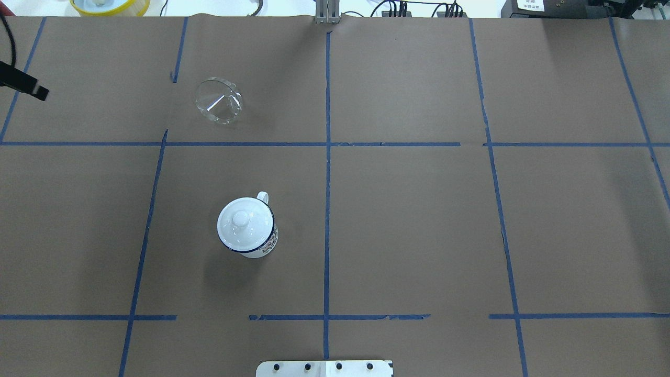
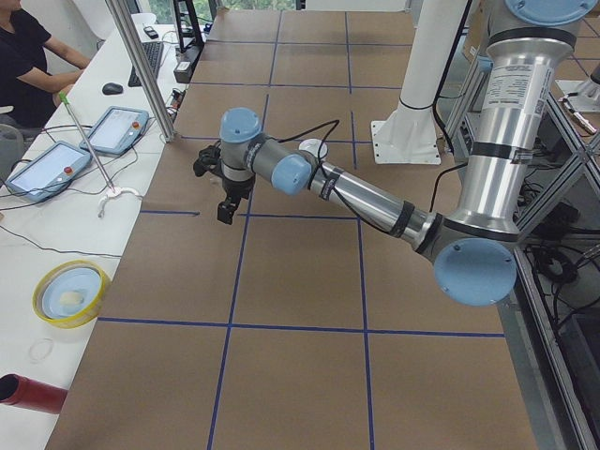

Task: Place funnel on cup
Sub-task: 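Move the left gripper down over the white funnel sitting on the mug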

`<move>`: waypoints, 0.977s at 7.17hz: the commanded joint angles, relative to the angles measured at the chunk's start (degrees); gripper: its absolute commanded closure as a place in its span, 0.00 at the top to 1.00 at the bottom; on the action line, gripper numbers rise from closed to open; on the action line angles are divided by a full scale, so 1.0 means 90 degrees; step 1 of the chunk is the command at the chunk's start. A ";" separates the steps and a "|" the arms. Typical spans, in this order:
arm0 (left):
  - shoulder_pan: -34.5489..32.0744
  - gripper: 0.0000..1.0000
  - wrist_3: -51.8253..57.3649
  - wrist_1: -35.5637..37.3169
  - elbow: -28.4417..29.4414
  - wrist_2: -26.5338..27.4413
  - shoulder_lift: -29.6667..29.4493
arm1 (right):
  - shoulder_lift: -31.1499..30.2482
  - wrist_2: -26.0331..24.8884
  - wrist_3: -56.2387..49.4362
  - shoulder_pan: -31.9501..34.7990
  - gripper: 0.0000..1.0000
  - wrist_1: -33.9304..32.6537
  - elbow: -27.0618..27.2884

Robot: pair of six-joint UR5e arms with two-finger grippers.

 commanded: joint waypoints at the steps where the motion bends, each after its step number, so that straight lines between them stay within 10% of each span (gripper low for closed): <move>1: 0.1257 1.00 -0.1618 0.0056 -0.0136 0.0887 -0.0702 | 0.0000 0.0000 0.0000 0.0000 1.00 0.0000 0.0000; 4: 0.2391 1.00 -0.2752 0.2259 -0.0584 0.1648 -0.2030 | 0.0000 0.0000 0.0000 0.0000 1.00 0.0000 0.0000; 7: 0.3011 1.00 -0.3402 0.2263 -0.0654 0.2034 -0.2053 | 0.0000 0.0000 0.0000 0.0000 1.00 0.0000 0.0000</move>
